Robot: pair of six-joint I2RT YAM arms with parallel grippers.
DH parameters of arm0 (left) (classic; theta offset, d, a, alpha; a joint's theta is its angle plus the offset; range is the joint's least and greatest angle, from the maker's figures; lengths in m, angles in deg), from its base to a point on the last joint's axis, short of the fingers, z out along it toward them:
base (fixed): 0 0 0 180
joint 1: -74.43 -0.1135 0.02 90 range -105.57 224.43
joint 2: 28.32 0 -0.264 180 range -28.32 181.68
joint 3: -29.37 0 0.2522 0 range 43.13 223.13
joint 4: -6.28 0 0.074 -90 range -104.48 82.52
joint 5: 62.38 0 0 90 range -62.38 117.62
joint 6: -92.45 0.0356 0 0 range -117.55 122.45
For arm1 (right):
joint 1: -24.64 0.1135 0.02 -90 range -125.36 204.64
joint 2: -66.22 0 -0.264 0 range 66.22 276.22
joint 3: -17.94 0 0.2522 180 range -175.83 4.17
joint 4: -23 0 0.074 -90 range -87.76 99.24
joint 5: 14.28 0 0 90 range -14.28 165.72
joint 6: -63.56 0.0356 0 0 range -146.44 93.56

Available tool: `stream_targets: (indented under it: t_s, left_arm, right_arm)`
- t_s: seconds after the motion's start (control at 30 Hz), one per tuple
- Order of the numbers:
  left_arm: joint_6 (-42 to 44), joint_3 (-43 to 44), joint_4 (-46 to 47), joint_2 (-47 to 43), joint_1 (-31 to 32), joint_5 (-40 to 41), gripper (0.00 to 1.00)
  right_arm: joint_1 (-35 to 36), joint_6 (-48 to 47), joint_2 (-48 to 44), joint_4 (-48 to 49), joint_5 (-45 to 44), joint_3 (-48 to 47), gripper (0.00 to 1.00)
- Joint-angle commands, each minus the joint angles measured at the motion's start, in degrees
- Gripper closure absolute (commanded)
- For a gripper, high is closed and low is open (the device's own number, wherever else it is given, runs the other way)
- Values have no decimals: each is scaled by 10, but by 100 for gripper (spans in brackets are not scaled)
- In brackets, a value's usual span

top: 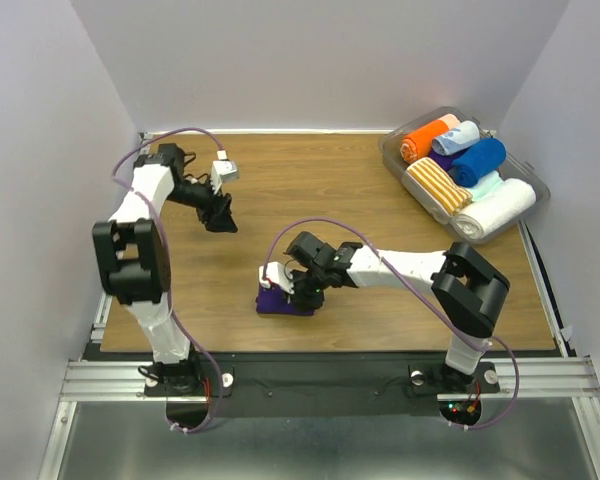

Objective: Roll the towels
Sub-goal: Roll the towel

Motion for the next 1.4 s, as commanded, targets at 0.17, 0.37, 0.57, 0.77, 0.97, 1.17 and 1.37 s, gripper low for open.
stream_targets:
  t_s: [0.17,0.37,0.57,0.77,0.97,1.17,1.37]
  left_arm:
    - [-52,-268,244,-331,-14,46,9]
    - [41,-402,243,-482,-2,76,3]
    - [148,-530,221,-577,92,164,3]
    - [143,-625,328,-660,205,239,1]
    - [118,-685,411,-664,322,284,1]
    - [76,-678,477,-608,399,300,1]
    - [30,-674,538,-565,462,330,3]
  right_arm:
    - [-43,67,105,-125,181,-65,99]
    - [-89,74,173,-160,264,-102,99]
    - [-140,53,263,-229,345,-174,99]
    - [-161,45,336,-267,368,-232,100]
    - [-169,44,372,-280,378,-254,99]
    - [-174,35,378,-284,365,-259,99]
    - [-175,24,385,-289,357,-270,99]
